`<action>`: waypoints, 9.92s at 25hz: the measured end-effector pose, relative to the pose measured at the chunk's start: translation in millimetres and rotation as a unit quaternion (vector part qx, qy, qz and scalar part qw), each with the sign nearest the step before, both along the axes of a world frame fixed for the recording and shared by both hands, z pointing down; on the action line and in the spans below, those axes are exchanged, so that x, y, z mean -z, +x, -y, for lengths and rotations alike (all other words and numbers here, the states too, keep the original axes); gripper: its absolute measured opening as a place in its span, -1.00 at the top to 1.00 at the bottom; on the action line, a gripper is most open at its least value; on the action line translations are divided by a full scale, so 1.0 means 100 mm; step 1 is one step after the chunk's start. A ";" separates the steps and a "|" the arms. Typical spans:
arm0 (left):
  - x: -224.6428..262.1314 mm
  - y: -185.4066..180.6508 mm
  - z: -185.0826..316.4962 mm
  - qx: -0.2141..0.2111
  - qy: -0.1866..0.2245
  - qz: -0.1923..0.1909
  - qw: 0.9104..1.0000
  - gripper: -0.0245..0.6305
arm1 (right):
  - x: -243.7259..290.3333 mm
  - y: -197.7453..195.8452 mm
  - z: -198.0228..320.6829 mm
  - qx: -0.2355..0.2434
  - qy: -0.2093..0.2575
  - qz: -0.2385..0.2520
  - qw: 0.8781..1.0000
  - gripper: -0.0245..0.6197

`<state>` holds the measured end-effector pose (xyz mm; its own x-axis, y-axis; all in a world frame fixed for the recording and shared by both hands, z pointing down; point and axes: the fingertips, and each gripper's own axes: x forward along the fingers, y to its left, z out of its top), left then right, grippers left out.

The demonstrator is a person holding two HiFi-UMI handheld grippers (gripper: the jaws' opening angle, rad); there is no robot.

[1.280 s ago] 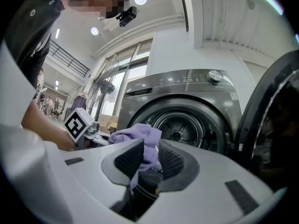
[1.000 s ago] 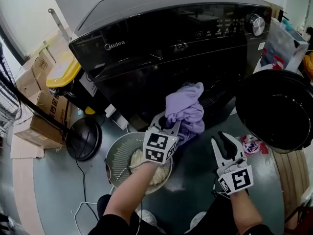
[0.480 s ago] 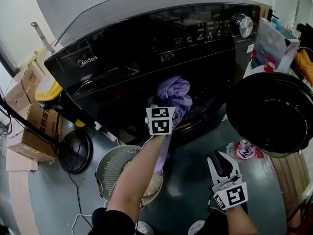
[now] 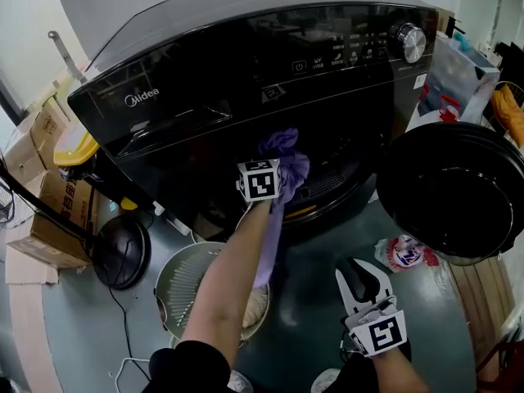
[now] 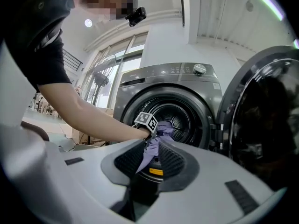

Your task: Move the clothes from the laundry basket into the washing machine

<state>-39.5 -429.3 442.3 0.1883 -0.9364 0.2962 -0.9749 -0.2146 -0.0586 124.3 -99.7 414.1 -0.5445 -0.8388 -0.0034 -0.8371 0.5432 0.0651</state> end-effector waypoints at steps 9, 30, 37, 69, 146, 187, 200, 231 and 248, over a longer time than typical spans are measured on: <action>-0.08 0.33 -0.42 -0.093 0.031 0.050 0.994 -0.16 | 0.00 -0.12 0.00 0.010 -0.002 0.001 1.000 0.66; -0.68 0.04 -2.50 -0.161 -0.023 0.042 0.986 -0.16 | -0.21 -0.26 0.09 0.019 -0.010 -0.015 1.000 0.66; -1.38 -0.21 -2.95 -0.196 -0.127 0.061 0.970 -0.16 | -0.26 -0.30 0.15 0.021 -0.002 -0.026 0.999 0.66; -0.45 0.11 -2.15 -0.164 -0.012 0.073 0.984 0.86 | -0.29 -0.41 0.21 0.026 -0.011 -0.022 0.999 0.66; -1.51 -1.64 -3.32 -0.116 -0.165 0.112 0.973 0.90 | -0.01 -2.20 0.06 0.169 -0.001 -0.004 0.986 0.79; -4.59 -1.45 -3.85 -0.327 -0.520 0.196 0.764 -0.04 | -0.40 -1.82 0.08 0.155 -0.004 -0.041 0.987 0.90; -3.75 -1.31 -3.63 -0.347 -0.447 0.194 0.801 0.57 | -0.25 -1.73 0.02 0.148 0.023 -0.036 0.988 0.90; 0.07 -0.68 -3.37 -0.247 -0.009 0.033 0.969 0.58 | 0.36 -0.58 0.17 0.027 0.052 -0.027 0.998 0.90; 0.79 0.48 -2.13 -0.176 0.156 0.002 0.972 0.58 | 0.36 0.04 0.14 -0.024 0.055 -0.018 0.998 0.90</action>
<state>8.3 -216.8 363.2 0.5132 -0.8582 0.0091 -0.8438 -0.5064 -0.1774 128.4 -114.0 377.7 -0.5054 -0.8594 -0.0777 -0.8578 0.4906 0.1535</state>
